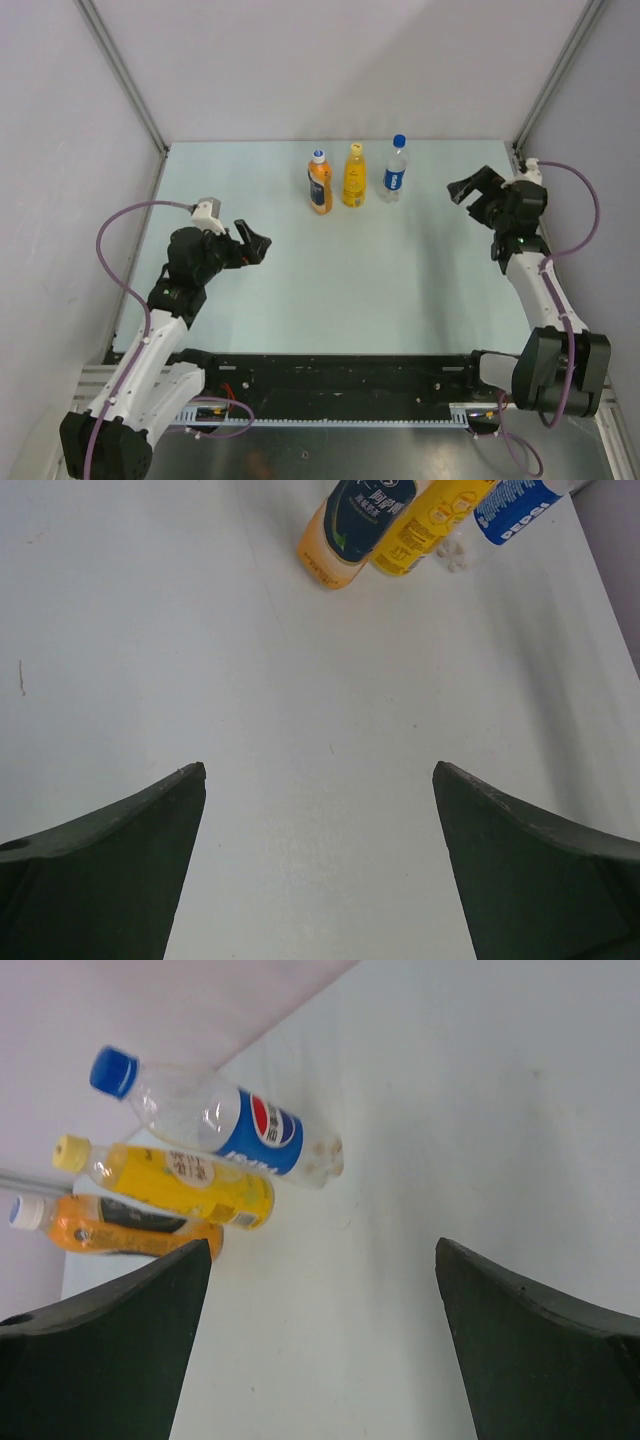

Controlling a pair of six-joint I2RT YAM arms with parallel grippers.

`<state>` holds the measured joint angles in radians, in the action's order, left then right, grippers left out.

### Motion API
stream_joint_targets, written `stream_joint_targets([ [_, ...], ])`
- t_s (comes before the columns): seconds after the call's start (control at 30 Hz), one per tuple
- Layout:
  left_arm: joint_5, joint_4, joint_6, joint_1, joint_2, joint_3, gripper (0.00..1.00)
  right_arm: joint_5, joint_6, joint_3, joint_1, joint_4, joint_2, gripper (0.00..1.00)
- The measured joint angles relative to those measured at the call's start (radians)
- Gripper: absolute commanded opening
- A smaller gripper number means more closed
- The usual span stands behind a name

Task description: Unscrew the bottle caps

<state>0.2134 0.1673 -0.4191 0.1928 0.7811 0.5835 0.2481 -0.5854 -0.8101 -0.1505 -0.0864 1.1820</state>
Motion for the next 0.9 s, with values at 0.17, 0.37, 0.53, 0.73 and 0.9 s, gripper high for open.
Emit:
stream_joint_targets([
  [0.17, -0.002, 0.001, 0.0, 0.0, 0.012, 0.0, 1.0, -0.044, 0.052, -0.064, 0.126, 0.08, 0.079, 0.99],
  [0.37, -0.02, 0.012, 0.021, 0.0, 0.116, 0.07, 0.99, -0.055, 0.129, -0.116, 0.251, 0.114, 0.134, 0.99],
  [0.53, -0.019, 0.013, 0.066, 0.018, 0.336, 0.274, 0.99, -0.037, 0.169, -0.117, 0.267, 0.109, 0.14, 1.0],
  [0.73, -0.008, 0.006, 0.138, 0.123, 0.596, 0.57, 0.99, -0.017, 0.202, -0.118, 0.254, 0.132, 0.147, 0.99],
  [0.9, 0.005, -0.004, 0.203, 0.173, 0.787, 0.803, 1.0, -0.003, 0.219, -0.118, 0.204, 0.169, 0.14, 0.99],
])
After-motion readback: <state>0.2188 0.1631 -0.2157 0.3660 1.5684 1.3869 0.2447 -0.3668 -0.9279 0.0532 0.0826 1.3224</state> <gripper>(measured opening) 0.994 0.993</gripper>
